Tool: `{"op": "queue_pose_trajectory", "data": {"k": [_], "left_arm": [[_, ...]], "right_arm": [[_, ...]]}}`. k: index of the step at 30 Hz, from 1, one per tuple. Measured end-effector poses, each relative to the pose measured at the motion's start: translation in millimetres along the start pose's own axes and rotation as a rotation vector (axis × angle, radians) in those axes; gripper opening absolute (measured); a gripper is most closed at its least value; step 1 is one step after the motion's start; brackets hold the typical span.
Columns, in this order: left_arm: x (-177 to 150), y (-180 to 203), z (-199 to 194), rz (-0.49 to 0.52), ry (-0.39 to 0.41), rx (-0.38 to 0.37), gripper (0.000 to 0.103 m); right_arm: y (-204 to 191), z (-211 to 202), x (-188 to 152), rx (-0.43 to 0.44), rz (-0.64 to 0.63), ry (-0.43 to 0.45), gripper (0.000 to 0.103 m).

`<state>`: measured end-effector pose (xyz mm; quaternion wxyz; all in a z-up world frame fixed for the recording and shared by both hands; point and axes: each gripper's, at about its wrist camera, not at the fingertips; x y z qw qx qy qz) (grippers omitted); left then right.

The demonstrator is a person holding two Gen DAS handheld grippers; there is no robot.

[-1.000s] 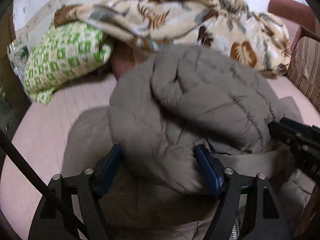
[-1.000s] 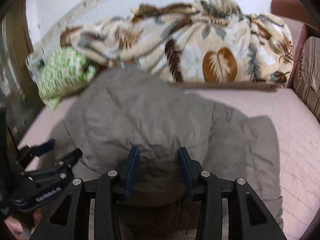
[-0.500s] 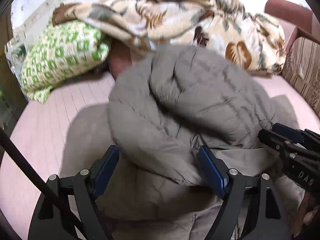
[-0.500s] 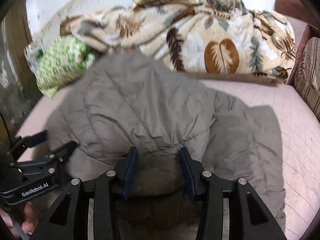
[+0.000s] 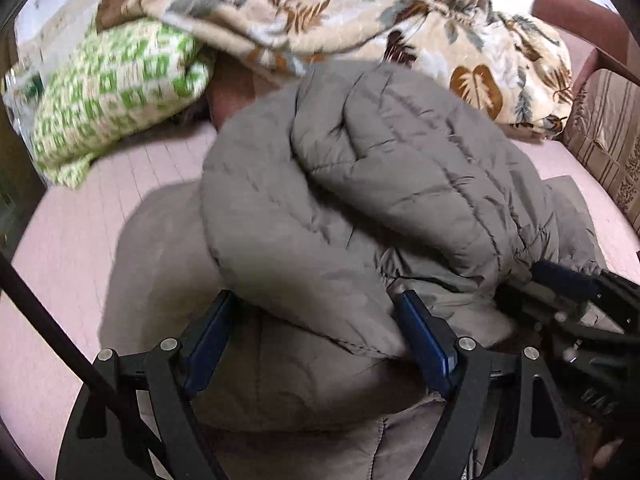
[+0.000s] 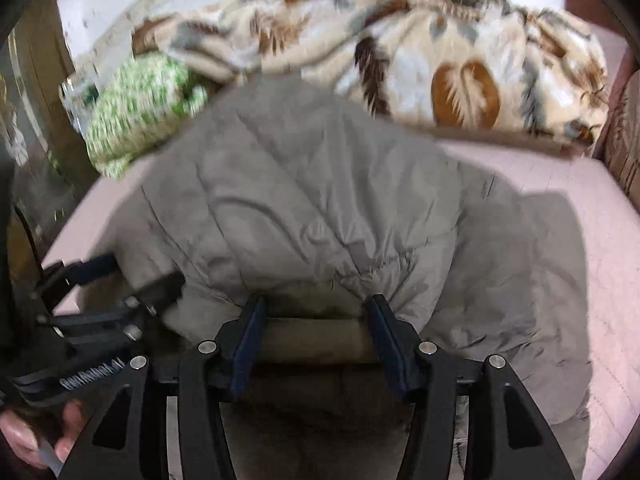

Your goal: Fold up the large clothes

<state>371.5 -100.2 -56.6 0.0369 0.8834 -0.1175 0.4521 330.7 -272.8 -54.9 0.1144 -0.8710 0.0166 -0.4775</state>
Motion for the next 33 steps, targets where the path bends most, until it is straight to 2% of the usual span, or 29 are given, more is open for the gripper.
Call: {"op": "queue_pose_trajectory", "data": {"k": [4,8,13,16,20,22,24,27,31,33], "left_arm": [[4.1,1.0,-8.4,0.005,0.005,-0.006,0.081],[13.4,-6.9,-29.2,-0.044,0.024,-0.027,0.081],[17.3,-19.4,-84.6,-0.048,0.095,-0.001,0.081],[5.6,-30.3,-124.2,-0.042,0.133,0.014,0.081],[-33.8,-45.4,-169.7,-0.035,0.151,0.066,0.081],[-64.8,-55.9,-185.9,-0.073,0.123,0.096,0.081],[-92.7,-63.6,-194.6,-0.104,0.077,0.094,0.081],[-126.0,-67.6,-202.7,-0.073,0.024,0.124,0.081],[-159.4,-78.8,-213.4,-0.081,-0.015,0.166,0.081],[-170.9,-83.1,-211.4,-0.096,-0.045,0.163,0.081]], "right_arm": [[1.5,-6.8,4.0,0.007,0.015,0.011,0.058],[12.3,-36.5,17.1,0.028,0.086,0.059,0.058],[15.8,-90.9,22.1,-0.003,0.081,0.121,0.058],[18.0,-128.8,8.7,-0.001,0.100,0.145,0.061],[19.0,-177.5,-37.0,-0.004,0.124,0.143,0.062],[21.3,-196.1,-59.6,-0.017,0.119,0.131,0.062],[24.9,-213.6,-80.1,-0.029,0.114,0.121,0.062],[35.2,-241.0,-107.6,-0.072,0.139,0.121,0.062],[37.0,-250.4,-134.2,-0.090,0.157,0.079,0.062],[32.8,-247.7,-150.3,-0.091,0.160,0.041,0.062]]}}
Point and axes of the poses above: each gripper's, at about its wrist camera, not at the fingertips, and z roughly the way its jaws point, y to its right, x to its top, and after that the axes turned 15 degrees about y, right-handed
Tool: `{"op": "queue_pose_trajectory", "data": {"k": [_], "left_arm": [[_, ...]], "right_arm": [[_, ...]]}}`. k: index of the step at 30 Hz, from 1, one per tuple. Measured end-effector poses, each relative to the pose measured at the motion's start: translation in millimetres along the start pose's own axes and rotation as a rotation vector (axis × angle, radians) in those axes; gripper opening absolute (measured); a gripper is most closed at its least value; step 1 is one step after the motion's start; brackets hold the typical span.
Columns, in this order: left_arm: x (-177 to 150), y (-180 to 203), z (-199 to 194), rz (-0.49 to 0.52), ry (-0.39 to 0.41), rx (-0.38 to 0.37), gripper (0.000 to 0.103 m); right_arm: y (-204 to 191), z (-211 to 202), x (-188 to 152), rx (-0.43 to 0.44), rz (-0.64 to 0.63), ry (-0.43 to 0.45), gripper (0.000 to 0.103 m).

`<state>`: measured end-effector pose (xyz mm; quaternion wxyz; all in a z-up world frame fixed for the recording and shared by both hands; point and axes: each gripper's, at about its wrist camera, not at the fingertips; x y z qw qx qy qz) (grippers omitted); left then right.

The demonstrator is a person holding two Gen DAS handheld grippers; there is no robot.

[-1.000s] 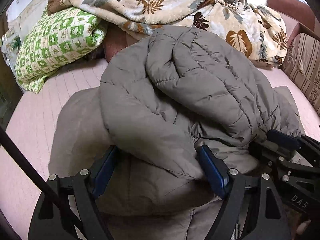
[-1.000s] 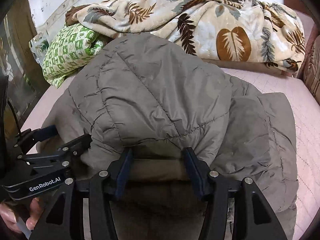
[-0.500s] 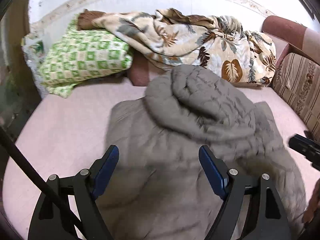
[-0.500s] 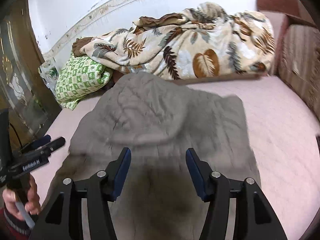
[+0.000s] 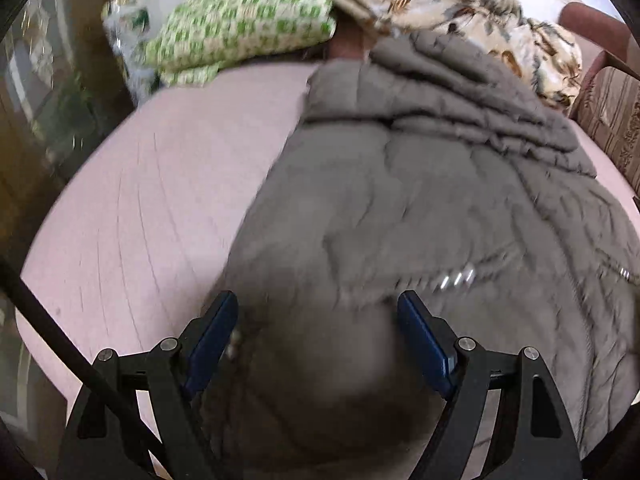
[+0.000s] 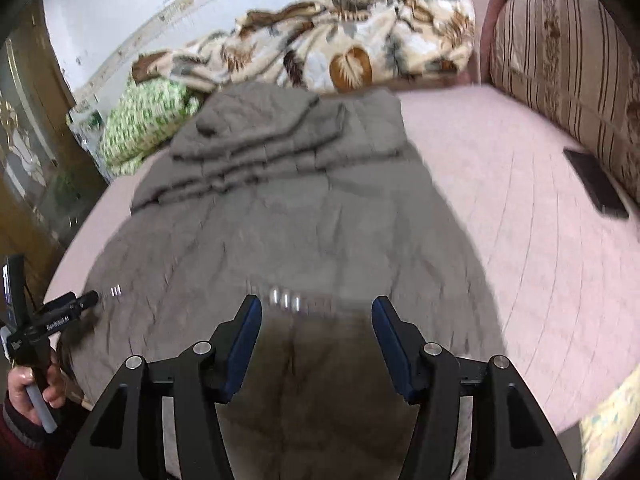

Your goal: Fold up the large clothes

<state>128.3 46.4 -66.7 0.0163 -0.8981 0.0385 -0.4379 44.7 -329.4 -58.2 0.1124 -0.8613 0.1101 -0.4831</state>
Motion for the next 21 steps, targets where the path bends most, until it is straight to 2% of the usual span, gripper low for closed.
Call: {"op": "queue_pose_trajectory", "data": {"k": [3,6,9,12,15,17,21], "left_arm": [[-8.3,5.7,3.6,0.061,0.005,0.029,0.086],[-12.0,7.0,1.3,0.073,0.010,0.043,0.087],[-10.4,-0.4,-12.5,0.027,0.021,0.023,0.086],[-9.4,-16.0,-30.6,0.005,0.066,0.047,0.086],[-10.3,-42.6,-43.3,-0.055,0.082,0.073,0.086],[-15.5,-64.1,-44.5,-0.128,0.053,0.090,0.086],[-28.5,-97.3,-33.5,-0.304,-0.023,0.036,0.086]], "right_arm": [[-1.7,12.5,-24.7,-0.024,-0.013,-0.068,0.063],[-9.0,10.2,-27.3,-0.037,-0.064,-0.058,0.063],[-0.6,-11.3,-17.9,-0.002,-0.016,0.020,0.063],[12.7,-30.3,-12.3,-0.040,0.007,0.086,0.063],[44.9,-44.2,-11.9,-0.101,0.090,0.119,0.063],[64.8,-47.6,-14.4,-0.128,0.163,0.112,0.063],[100.8,-54.7,-22.6,-0.143,0.310,0.100,0.063]]}}
Point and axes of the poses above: each gripper's, at about its wrist camera, not at the fingertips, and z roughly the way its jaws point, y to its right, x to its top, and after that the axes turned 15 degrees about y, right-handed
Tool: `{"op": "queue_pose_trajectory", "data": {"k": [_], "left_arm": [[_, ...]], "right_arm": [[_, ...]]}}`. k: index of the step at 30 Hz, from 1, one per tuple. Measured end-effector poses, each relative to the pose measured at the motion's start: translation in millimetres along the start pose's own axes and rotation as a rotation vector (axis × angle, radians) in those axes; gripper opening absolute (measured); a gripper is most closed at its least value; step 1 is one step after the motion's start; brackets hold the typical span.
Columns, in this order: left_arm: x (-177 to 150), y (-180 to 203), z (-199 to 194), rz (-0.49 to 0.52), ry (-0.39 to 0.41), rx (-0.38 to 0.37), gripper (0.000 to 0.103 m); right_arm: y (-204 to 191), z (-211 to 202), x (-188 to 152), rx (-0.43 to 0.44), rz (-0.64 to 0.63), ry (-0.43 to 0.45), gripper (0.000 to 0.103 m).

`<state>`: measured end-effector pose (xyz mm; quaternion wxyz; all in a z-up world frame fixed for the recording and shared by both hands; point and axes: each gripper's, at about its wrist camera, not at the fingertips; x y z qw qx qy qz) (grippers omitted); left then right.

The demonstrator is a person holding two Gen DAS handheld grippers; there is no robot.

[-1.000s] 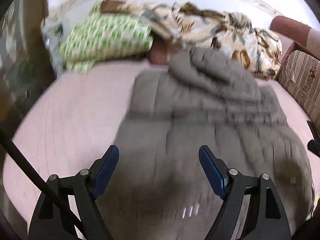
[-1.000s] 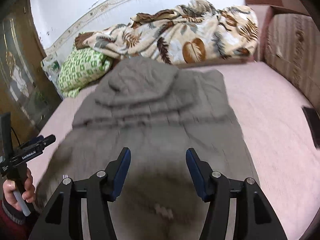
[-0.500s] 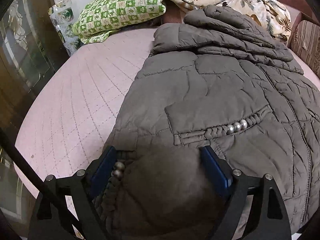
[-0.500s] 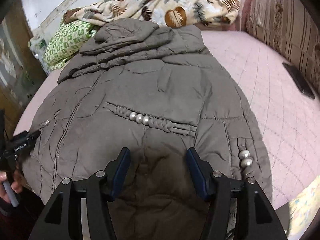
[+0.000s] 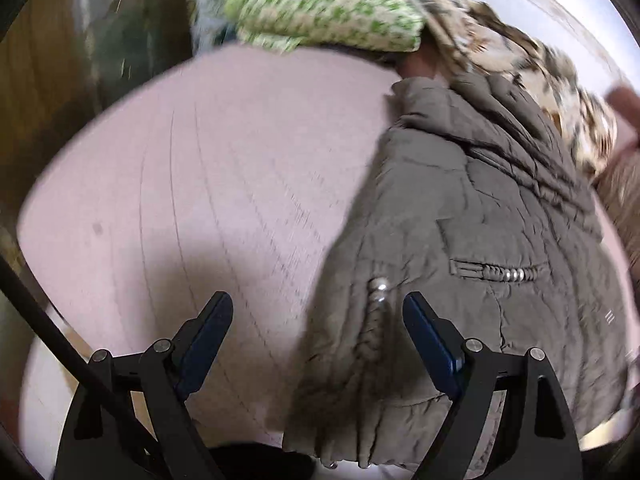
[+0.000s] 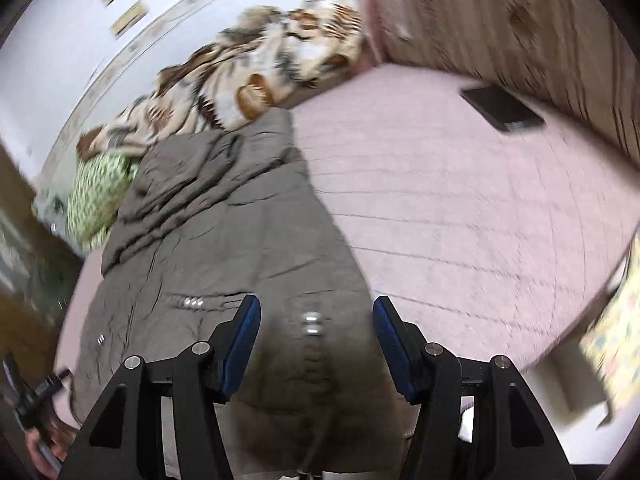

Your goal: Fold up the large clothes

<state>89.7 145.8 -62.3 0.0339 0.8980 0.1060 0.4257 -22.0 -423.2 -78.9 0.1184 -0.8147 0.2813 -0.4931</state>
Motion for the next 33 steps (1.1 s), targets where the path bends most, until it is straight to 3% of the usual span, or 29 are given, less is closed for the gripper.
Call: {"op": "queue_pose_trajectory", "data": {"k": [5,14,23,28,30,33], "left_arm": [[-11.2,-22.5,16.5,-0.174,-0.096,-0.079,0.086],[-28.6,-13.7,4.0,-0.178,-0.103,-0.106,0.086],[-55.8,15.3,-15.0,-0.161,-0.102,-0.205,0.086],[-73.6,38.7,-24.7,-0.143,-0.099,-0.298,0.084],[-76.0,48.3,-26.4,-0.097,-0.068,-0.277,0.082],[-74.8,56.3,-29.4,-0.059,-0.018,-0.245,0.073]], "right_arm": [[18.3,5.4,-6.1,-0.005,0.076,-0.043,0.063],[46.0,12.3,-27.7,0.105,0.305,-0.138,0.067],[14.9,5.0,-59.4,0.249,0.310,-0.212,0.069],[-15.7,-2.5,-69.4,0.349,0.247,-0.194,0.068],[-28.9,-1.3,-73.3,0.366,0.204,-0.200,0.068],[-27.9,4.9,-76.8,0.325,0.190,-0.174,0.068]]}}
Point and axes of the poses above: each gripper's, at about its wrist camera, not at the fingertips, and z roughly the way its jaws point, y to its right, x to its top, and after that the axes turned 15 degrees about y, right-handed
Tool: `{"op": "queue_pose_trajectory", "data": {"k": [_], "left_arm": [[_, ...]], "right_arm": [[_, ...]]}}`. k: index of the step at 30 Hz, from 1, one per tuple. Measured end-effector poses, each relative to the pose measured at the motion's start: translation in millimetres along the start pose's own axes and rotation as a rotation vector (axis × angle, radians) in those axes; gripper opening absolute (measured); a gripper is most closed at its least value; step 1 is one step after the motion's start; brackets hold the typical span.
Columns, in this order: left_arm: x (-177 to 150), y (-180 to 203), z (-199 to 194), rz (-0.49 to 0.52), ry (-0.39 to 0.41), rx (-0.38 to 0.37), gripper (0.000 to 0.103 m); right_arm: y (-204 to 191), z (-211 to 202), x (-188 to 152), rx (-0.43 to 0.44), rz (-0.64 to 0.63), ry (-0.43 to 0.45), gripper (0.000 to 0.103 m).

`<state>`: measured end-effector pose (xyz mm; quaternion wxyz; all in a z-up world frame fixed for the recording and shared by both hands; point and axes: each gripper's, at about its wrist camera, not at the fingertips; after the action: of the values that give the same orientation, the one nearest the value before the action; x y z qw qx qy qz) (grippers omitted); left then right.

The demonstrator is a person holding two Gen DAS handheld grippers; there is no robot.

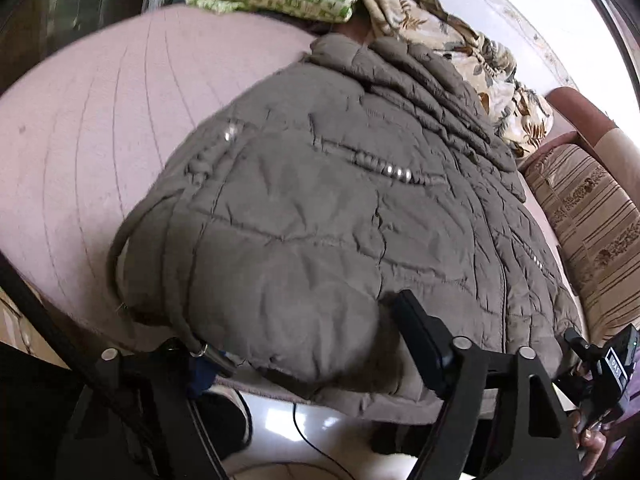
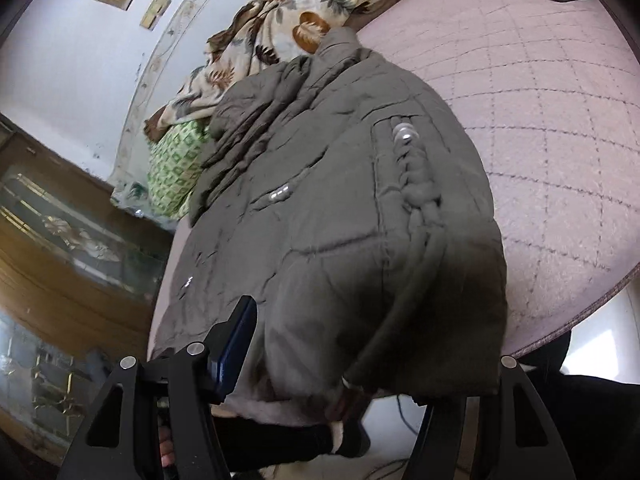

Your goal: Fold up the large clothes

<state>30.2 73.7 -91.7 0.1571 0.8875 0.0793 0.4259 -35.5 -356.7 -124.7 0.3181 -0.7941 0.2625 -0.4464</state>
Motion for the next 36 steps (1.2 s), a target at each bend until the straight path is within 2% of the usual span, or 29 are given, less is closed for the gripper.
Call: {"op": "queue_pose_trajectory", "data": {"k": [1,3,5,7,9,14,19,36], "left_arm": [[0.0,3.8,-2.3,0.036,0.037,0.027,0.067],[-4.8,14.0,-2.8,0.141,0.093,0.072,0.059],[-10.6,26.3,-1.1,0.238,0.119,0.113,0.050],[-15.2,36.8,-2.4,0.316,0.154,0.143,0.045],[-16.8,40.9,1.1,0.365,0.157,0.171,0.045],[-23.7,47.2,7.6,0.435,0.157,0.226,0.045],[-27.3,47.7,7.3,0.457,0.169,0.250,0.049],[-24.0,39.8,9.5,0.405,0.152,0.268,0.063]], "right_arm": [[3.0,0.8,1.1,-0.012,-0.001,0.016,0.067],[2.4,3.0,3.6,-0.007,-0.017,0.038,0.050],[-5.5,2.9,4.5,-0.013,-0.083,0.052,0.045],[-13.5,6.8,2.3,-0.035,-0.163,0.045,0.045],[-6.6,21.7,-3.6,-0.059,-0.165,-0.026,0.045],[-9.1,22.2,-6.3,-0.066,-0.224,-0.011,0.046],[-5.9,19.1,-7.7,-0.064,-0.218,0.004,0.046],[-5.8,17.0,-9.4,-0.054,-0.203,0.010,0.048]]}}
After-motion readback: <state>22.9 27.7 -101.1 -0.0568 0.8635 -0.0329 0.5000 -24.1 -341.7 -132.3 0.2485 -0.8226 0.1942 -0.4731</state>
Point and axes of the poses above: each gripper's, at about its wrist camera, not at the fingertips, and z roughly the way its jaws point, y to its right, x to its top, and after that the axes turned 15 degrees about y, right-handed
